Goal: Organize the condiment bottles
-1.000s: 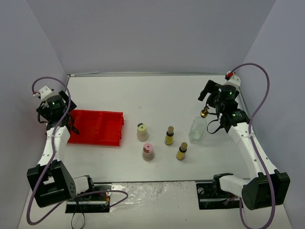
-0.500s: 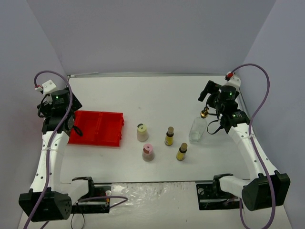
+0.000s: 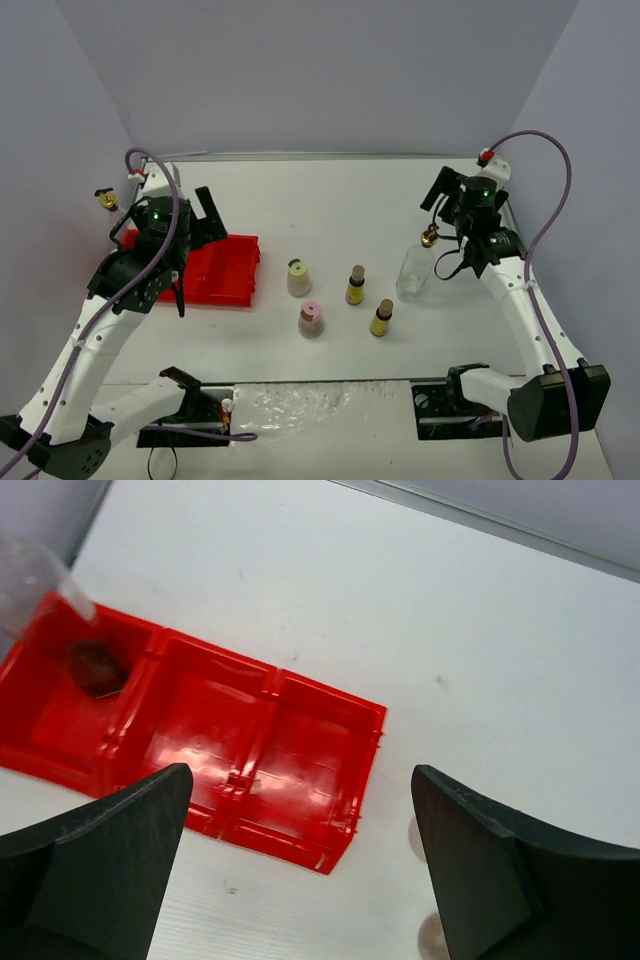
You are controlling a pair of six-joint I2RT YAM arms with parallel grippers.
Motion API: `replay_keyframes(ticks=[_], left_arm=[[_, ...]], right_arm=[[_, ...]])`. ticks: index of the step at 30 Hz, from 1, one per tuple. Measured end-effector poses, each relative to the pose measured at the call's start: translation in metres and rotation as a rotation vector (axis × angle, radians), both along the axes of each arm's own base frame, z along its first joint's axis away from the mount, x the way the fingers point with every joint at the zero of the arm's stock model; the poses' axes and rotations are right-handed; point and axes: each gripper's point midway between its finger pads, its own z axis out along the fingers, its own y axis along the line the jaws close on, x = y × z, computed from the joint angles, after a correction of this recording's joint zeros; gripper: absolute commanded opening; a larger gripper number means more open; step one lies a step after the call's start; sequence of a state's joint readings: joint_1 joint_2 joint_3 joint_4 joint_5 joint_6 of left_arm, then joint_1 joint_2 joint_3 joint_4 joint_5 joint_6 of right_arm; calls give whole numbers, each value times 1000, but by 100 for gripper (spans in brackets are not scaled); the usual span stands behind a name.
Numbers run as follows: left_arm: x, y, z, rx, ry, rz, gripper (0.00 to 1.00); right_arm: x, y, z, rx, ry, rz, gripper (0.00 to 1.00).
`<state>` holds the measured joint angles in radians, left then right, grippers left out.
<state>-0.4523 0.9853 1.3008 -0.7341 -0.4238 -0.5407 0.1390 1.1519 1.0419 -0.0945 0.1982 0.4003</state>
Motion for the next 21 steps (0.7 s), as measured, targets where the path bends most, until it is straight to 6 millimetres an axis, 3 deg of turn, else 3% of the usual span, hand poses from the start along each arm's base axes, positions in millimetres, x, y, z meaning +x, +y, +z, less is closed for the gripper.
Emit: replay_keyframes(ticks=[5,12,15,18,21], left_arm=[[24,-76,-16,1,29,-233,88],[38,-232,-70,77,102,-640,90],[42,-286,-76,78,83,-764,90],[42,-324,-77,67,51,-862,91],[35,-350,-68,32,20,-963,92]], right_arm=[[-4,-14,6,-29,7,-72,100],[-12,-53,26,-72,-5,-252,100],[-17,-66,29,-84,-3,-313,100],[-23,-77,29,-94,7,-361,100],[-27,-84,29,-99,18,-387,100]])
